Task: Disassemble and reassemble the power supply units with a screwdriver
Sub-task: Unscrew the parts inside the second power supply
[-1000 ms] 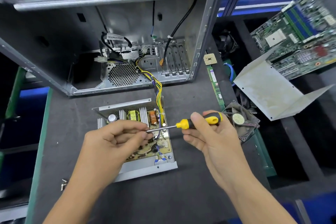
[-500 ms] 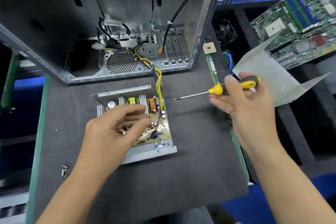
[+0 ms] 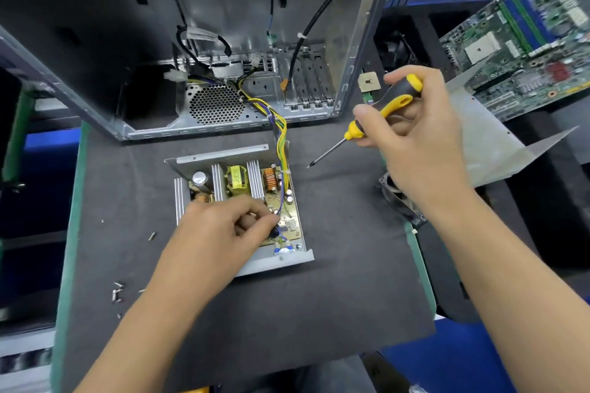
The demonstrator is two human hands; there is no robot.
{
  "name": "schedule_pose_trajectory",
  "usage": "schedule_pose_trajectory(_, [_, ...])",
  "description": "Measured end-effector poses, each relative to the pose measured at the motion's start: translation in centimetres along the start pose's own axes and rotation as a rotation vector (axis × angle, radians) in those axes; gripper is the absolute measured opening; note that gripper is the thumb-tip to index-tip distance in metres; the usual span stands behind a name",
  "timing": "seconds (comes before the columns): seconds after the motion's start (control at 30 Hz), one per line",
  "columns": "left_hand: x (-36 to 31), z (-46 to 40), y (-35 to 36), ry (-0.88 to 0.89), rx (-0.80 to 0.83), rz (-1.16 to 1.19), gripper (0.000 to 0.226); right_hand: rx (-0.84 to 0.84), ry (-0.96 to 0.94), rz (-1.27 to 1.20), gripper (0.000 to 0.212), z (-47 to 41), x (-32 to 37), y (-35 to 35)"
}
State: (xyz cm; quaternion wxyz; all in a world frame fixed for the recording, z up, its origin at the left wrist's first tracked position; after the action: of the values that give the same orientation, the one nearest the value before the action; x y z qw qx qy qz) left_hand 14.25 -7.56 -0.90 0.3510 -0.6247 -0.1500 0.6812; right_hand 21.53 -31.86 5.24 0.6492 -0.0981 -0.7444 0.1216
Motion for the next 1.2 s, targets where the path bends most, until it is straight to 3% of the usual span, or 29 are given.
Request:
schedule_pose_trajectory(0.3, [1.1,-0.1,0.6,-0.071,0.065,-0.002,0.016,0.099,-0.041,0.149,0.035,-0.6,-0.2,4.3])
schedule_pose_trajectory(1.0, [0.8,-0.2,0.6,-0.051,0.04,-0.021,0.014,0.146,-0.093,0.265,0.037,-0.5,-0.9,6.5])
schedule_pose_trajectory(1.2, [0.9,-0.2,0.5,-0.055,0.04,-0.035,0.018,0.286,-0.105,0.394,0.024,-0.2,1.4,7.7])
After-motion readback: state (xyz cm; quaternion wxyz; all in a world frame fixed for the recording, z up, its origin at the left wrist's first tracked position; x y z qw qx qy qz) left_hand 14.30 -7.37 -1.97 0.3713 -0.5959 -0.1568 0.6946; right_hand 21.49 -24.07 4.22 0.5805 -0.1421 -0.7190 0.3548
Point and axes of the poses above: each hand's wrist, its own z-axis away from the middle knuckle, its own y-axis out of the palm, x = y × z, the point moved 9 cm from there along -z, towards the middle knuckle, and after that the axes turned 12 degrees about x, right-handed, at the moved point
